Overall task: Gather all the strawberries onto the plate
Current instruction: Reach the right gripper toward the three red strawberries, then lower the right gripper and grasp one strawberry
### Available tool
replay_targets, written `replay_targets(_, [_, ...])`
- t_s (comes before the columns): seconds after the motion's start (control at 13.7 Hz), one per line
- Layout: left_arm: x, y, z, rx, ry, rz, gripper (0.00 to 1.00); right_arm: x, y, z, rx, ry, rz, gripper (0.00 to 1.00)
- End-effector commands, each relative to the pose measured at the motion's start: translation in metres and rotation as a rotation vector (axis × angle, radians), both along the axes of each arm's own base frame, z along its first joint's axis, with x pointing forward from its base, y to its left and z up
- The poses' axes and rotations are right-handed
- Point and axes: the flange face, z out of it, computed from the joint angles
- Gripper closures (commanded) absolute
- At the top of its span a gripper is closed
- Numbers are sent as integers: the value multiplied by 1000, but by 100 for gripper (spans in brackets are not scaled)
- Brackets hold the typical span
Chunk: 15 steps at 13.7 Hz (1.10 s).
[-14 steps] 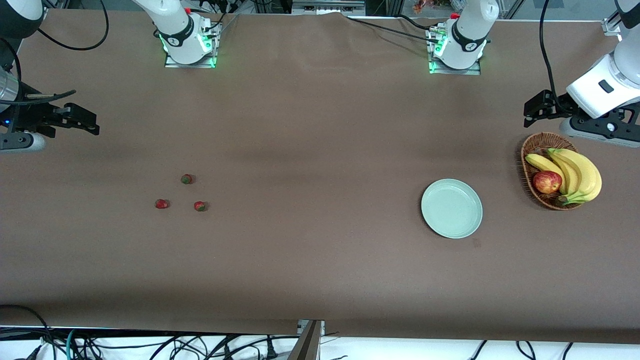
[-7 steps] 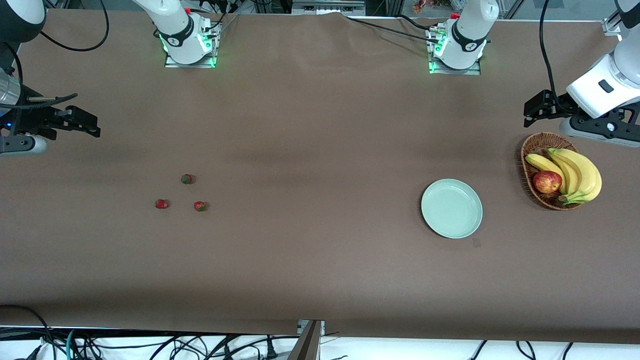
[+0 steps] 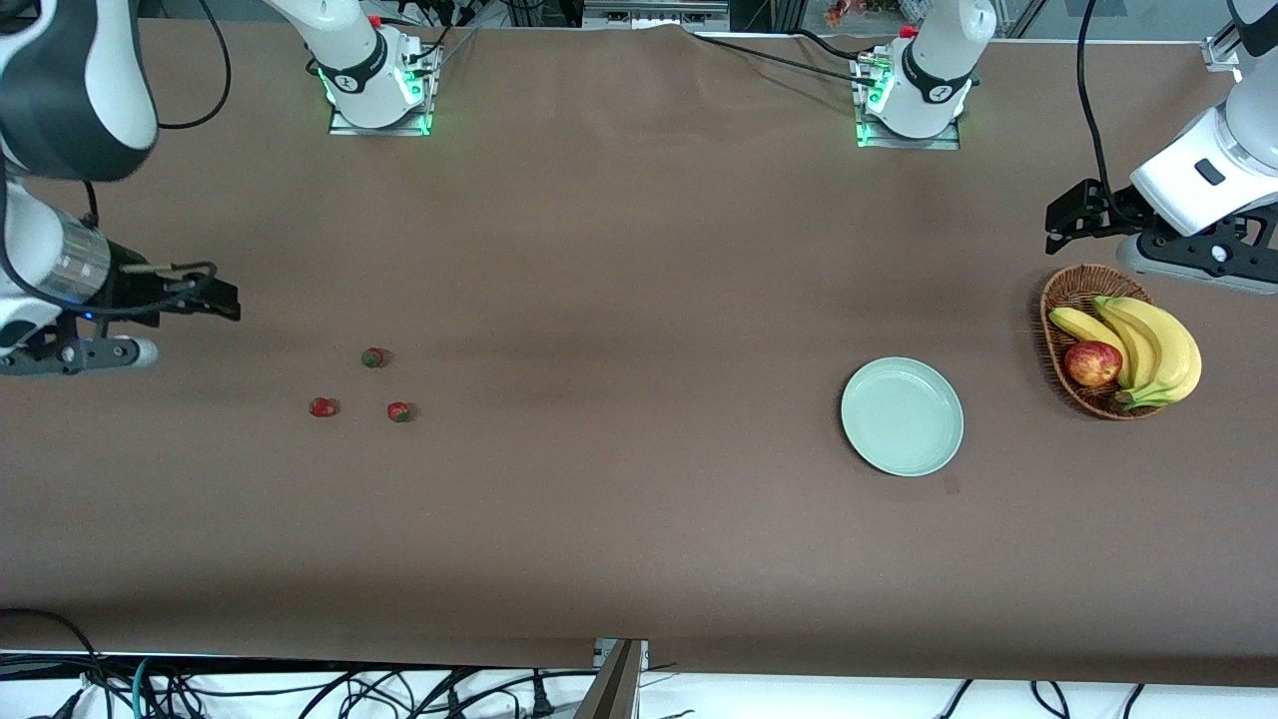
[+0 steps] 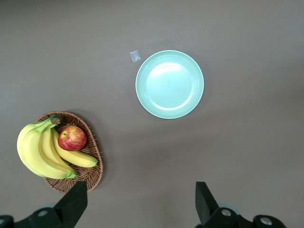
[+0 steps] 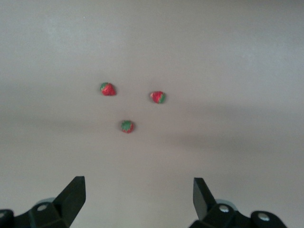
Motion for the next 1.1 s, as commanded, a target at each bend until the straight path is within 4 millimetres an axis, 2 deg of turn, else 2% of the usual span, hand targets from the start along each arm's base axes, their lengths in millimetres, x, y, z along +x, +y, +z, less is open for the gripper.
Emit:
replay_targets(0.0, [2,-2,6,-25,6,6,0,28,41,-63,3,7,60,0])
replay_targets(0.15, [2,-3,6,-25,4,5,0,42,66,-109,-5,-14,67,0])
replay_targets(0.37, [2,-3,6,-25,3,5,0,52,89,-160,-15,-21,35,0])
replay_targets(0.59, [2,-3,6,-25,3,5,0,53,104,-221,-23,-8,58,0])
replay_targets(0.88, [2,-3,6,-25,3,5,0,35,101,-284,-22,-31,62,0])
replay_targets(1.02, [2,-3,6,-25,3,5,0,23,98,-307,-20,-42,58,0])
